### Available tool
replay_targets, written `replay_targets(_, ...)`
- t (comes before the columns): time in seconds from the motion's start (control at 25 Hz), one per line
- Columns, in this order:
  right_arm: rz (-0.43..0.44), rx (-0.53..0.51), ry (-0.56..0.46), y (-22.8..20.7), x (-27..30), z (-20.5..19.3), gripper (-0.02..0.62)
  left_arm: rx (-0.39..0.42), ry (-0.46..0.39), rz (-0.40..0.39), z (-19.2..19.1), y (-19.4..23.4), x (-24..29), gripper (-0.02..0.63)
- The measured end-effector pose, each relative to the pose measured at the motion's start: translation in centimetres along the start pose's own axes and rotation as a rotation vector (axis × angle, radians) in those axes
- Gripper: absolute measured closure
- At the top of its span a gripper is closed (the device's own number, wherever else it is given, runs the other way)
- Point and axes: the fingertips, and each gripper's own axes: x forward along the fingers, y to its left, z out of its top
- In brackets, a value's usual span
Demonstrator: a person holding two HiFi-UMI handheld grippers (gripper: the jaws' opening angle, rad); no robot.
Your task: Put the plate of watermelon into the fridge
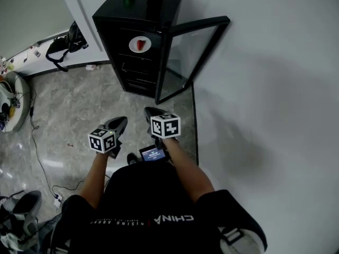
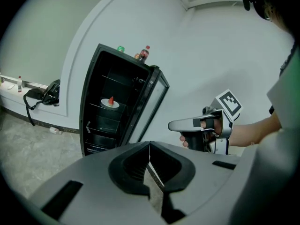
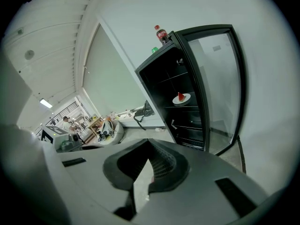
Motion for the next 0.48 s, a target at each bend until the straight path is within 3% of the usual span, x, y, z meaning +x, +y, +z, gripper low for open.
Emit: replay_targets(0.48,-0.028,0.001,0.001,-0.9,-0.8,-0.1,0.581,-0.009,0.002,-0.036,-0.1,-0.9,1.3,0.594)
